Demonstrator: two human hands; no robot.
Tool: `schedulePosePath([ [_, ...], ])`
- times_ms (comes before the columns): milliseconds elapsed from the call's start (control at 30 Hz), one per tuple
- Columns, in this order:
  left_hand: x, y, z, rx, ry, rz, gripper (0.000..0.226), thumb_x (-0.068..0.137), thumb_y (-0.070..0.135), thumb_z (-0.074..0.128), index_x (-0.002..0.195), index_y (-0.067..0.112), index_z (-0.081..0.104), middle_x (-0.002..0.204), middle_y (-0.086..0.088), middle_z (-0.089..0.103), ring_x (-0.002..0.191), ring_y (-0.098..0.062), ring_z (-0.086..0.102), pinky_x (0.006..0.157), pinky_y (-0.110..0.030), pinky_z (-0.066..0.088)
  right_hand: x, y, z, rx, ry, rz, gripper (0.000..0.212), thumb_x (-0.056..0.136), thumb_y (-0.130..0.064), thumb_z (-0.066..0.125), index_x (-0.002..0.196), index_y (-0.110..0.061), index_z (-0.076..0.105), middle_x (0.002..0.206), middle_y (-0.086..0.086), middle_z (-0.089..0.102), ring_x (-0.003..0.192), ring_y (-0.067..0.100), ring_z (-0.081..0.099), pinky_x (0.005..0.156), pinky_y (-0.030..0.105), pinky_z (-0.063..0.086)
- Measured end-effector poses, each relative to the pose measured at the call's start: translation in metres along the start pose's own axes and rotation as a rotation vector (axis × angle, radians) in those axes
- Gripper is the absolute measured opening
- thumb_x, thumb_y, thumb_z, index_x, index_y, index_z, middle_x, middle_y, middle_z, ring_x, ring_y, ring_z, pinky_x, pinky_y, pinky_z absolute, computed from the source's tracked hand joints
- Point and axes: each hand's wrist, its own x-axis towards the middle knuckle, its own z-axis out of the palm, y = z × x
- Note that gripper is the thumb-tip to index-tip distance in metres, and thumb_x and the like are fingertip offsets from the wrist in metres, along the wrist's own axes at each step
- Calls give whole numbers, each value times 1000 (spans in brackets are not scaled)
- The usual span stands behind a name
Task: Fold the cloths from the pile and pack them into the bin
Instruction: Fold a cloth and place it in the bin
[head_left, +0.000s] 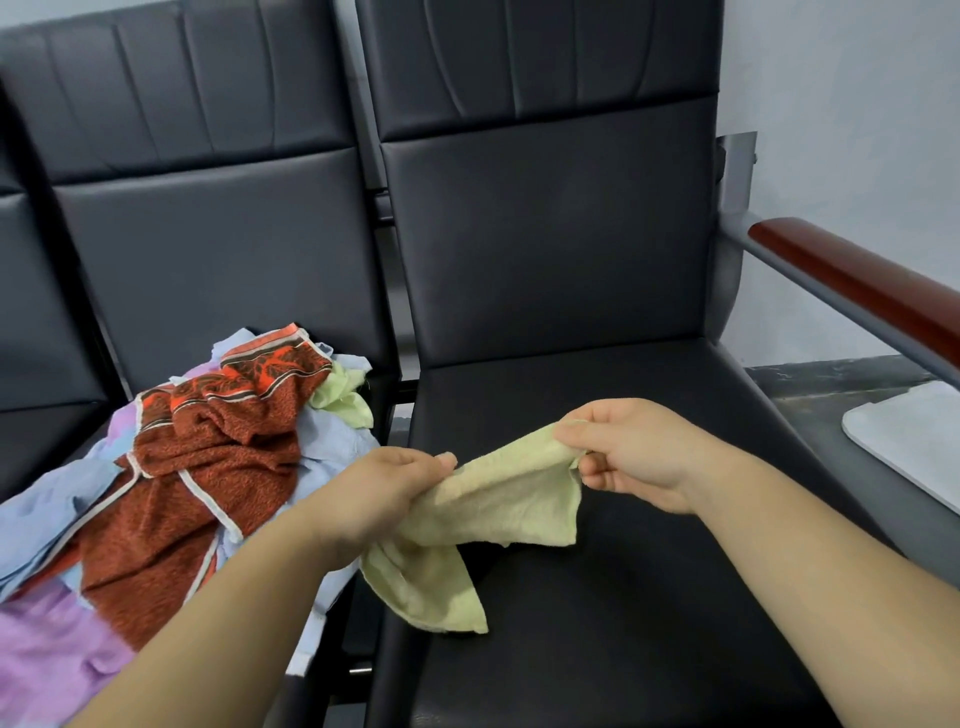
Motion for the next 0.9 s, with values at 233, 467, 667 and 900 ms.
schedulePosePath([
  [233,-6,4,-3,323,-27,39,19,81,27,80,77,14,67,68,1,59,63,-12,51,58,-24,41,2,2,-3,-388,81,-49,27,80,-11,85,102,-24,76,97,6,76,78,16,73,82,39,65],
  [467,2,-4,-10,831,234,108,4,82,18,68,83,16,71,81,2,72,70,-6,64,63,-23,50,7,6,-5,-552,249,-66,5,89,-23,76,91,-26,74,86,-1,73,80,18,70,83,42,64],
  [667,19,-10,-20,900,468,-29,16,89,27,54,76,19,58,71,4,62,68,-14,54,57,-29,40,6,4,-5,-97,220,102,9,98,-22,71,105,-16,72,108,5,69,75,12,73,61,27,62],
  [900,39,-7,-6,-360,448,-154,18,99,1,42,89,14,50,81,-11,57,60,-20,70,54,-27,54,22,3,6,247,117,-15,16,100,-19,69,116,-13,71,118,5,75,109,18,73,106,39,54],
])
